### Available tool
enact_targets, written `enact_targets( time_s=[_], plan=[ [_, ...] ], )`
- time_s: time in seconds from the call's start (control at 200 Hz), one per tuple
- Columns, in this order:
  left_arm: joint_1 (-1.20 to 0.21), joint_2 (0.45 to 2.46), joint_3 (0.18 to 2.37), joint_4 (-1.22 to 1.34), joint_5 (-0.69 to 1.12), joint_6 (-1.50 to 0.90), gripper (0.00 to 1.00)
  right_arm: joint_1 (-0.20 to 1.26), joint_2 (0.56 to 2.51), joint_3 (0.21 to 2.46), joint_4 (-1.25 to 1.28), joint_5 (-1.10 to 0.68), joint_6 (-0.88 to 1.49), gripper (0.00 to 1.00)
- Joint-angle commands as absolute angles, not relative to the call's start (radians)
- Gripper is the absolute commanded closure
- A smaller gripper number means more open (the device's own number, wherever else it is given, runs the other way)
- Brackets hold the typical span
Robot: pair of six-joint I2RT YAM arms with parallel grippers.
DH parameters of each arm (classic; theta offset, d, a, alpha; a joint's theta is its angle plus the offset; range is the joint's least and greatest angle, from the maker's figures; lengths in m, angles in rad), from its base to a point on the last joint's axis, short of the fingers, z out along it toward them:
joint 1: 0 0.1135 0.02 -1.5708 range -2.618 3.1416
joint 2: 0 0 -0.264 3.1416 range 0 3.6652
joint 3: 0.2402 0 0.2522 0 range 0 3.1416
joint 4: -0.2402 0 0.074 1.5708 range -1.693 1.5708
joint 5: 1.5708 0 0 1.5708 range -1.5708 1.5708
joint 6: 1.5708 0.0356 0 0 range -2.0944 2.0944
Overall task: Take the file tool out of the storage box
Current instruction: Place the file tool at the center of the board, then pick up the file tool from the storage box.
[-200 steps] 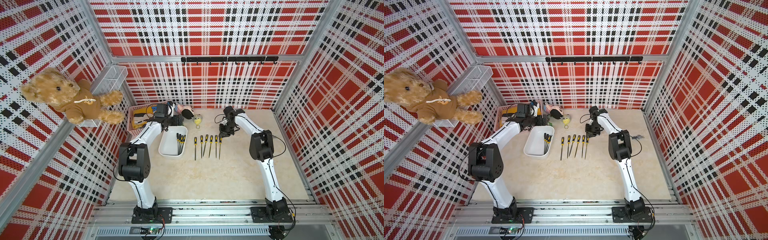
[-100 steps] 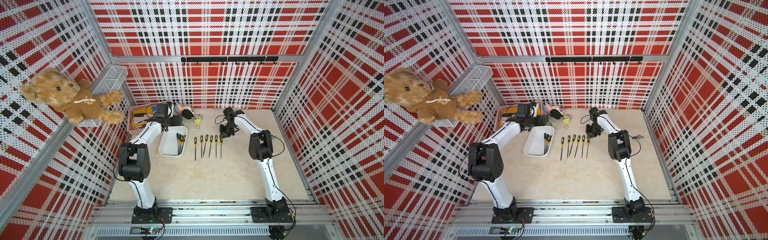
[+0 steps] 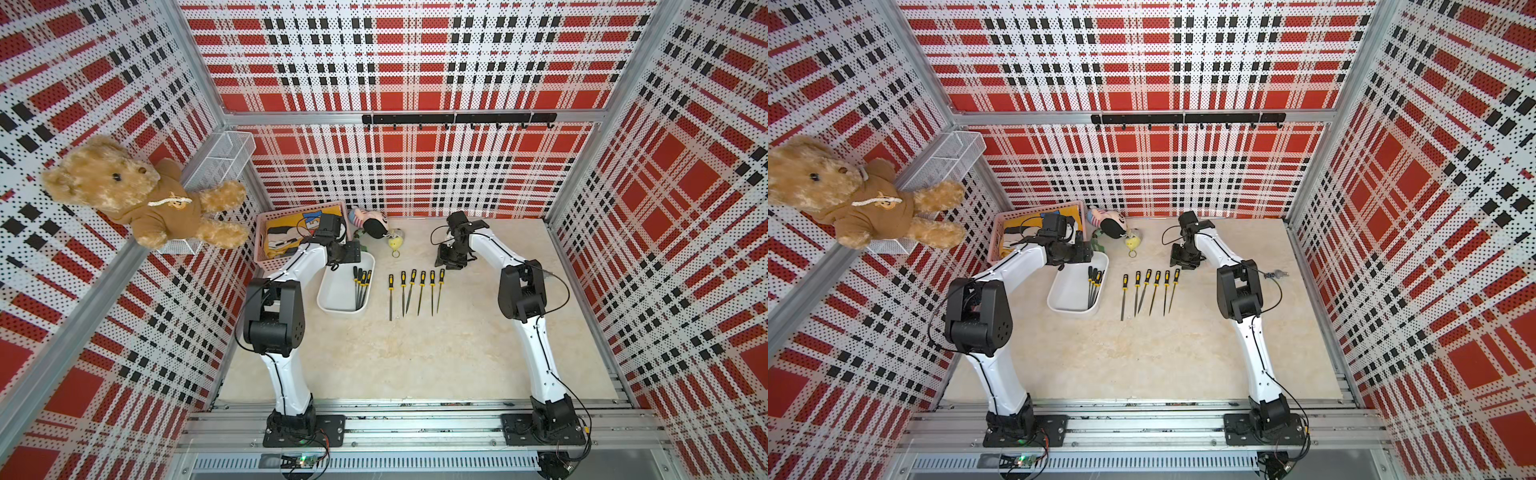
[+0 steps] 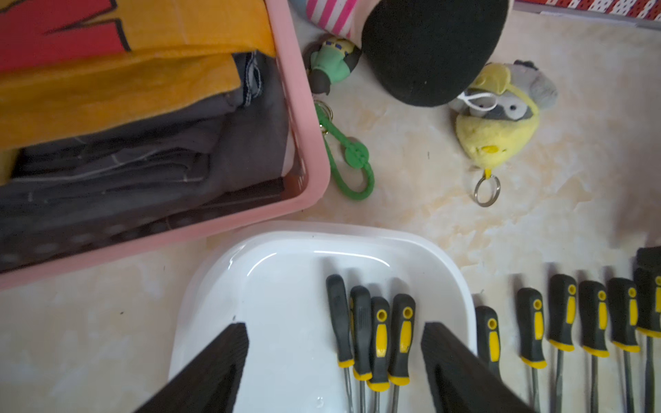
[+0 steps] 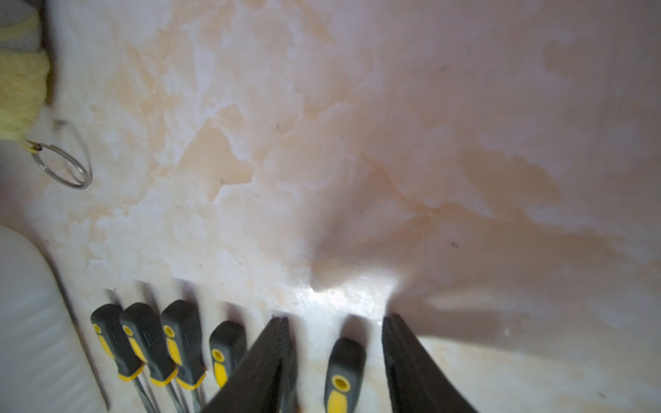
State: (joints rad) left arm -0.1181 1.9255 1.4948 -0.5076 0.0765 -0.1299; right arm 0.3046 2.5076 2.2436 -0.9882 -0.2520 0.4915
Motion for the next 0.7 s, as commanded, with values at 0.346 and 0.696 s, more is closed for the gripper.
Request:
enact_targets(
  time_s=[0.346,0.696],
  plan=[
    [-0.144,2.063,1.55,-0.597,0.039,-0.207,0.39,0.248,2.261,2.037,-0.881,-0.214,0.436,0.44],
    [-0.162,2.149,1.604,-0.649,-0.013,-0.212,0.45,0.216,2.215,1.912,-0.848,-0.221,0.422,0.44]
  ],
)
